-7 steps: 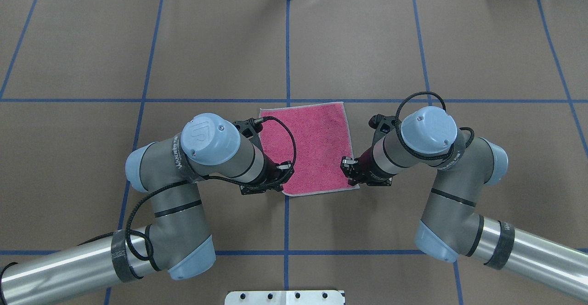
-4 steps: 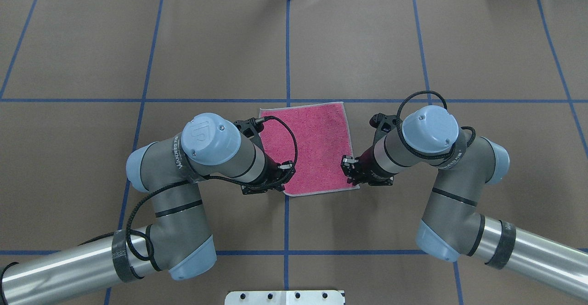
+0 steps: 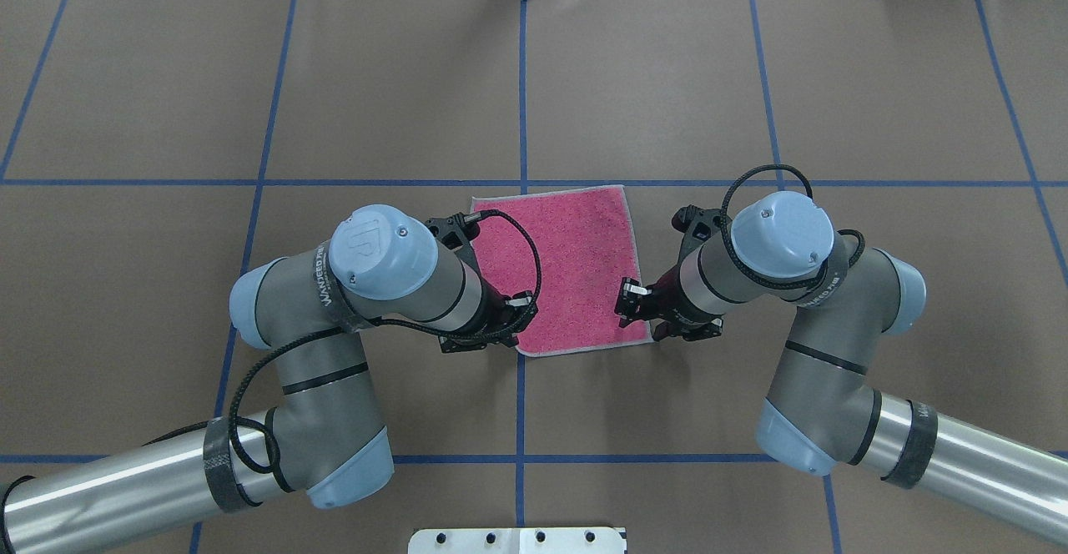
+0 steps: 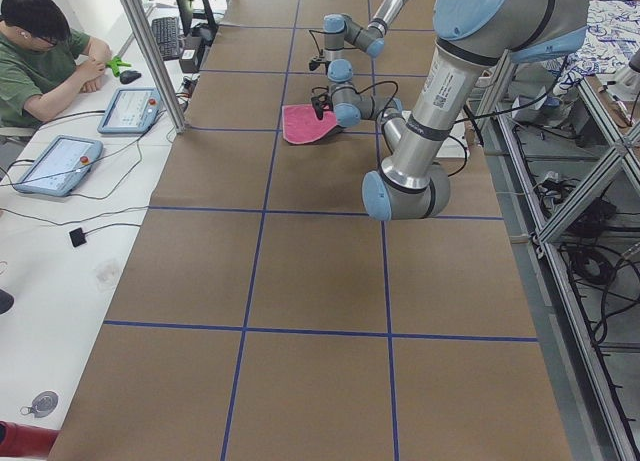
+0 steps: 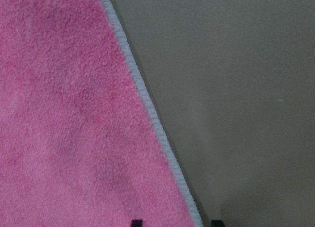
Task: Fold towel twice with both arms
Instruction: 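Pinch the towel edges with both grippers and hold in place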
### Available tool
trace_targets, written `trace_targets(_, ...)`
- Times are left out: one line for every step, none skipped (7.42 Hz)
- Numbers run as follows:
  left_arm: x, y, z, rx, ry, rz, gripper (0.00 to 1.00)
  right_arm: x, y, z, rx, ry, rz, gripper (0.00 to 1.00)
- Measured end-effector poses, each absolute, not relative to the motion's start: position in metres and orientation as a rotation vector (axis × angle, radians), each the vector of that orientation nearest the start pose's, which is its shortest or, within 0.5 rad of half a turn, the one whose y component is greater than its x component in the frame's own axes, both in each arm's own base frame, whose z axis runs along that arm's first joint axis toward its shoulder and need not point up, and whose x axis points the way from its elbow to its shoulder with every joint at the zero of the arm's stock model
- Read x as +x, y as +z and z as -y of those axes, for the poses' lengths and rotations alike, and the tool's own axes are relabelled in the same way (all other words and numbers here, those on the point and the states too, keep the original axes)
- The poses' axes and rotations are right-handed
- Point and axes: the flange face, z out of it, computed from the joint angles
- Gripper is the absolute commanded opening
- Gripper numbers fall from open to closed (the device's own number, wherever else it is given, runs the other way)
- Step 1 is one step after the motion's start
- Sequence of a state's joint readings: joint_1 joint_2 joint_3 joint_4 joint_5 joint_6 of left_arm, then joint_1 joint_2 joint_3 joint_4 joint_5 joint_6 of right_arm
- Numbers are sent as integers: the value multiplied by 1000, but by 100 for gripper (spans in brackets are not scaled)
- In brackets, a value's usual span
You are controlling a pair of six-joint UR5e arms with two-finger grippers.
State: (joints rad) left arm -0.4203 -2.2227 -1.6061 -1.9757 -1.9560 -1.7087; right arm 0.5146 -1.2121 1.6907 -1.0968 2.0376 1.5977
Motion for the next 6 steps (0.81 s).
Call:
trace_targets(590, 205, 369, -191, -287, -1118, 0, -503, 351, 386, -193, 271, 1011, 60)
trace_targets(590, 205, 369, -192, -287, -1119, 0, -504, 351, 385, -194, 271, 1010, 61)
trace_targets(590, 205, 368, -192, -286, -1119, 0, -505, 352, 385, -195, 270, 1008, 61)
trace_targets(590, 205, 368, -192, -286, -1119, 0, -505, 352, 385, -195, 270, 1007, 61)
trace_targets(590, 205, 368, -192, -286, -1120, 0, -506, 353, 384, -195, 270, 1006, 61)
trace_targets(590, 205, 369, -191, -286, -1120, 0, -506, 353, 384, -196, 270, 1005, 61)
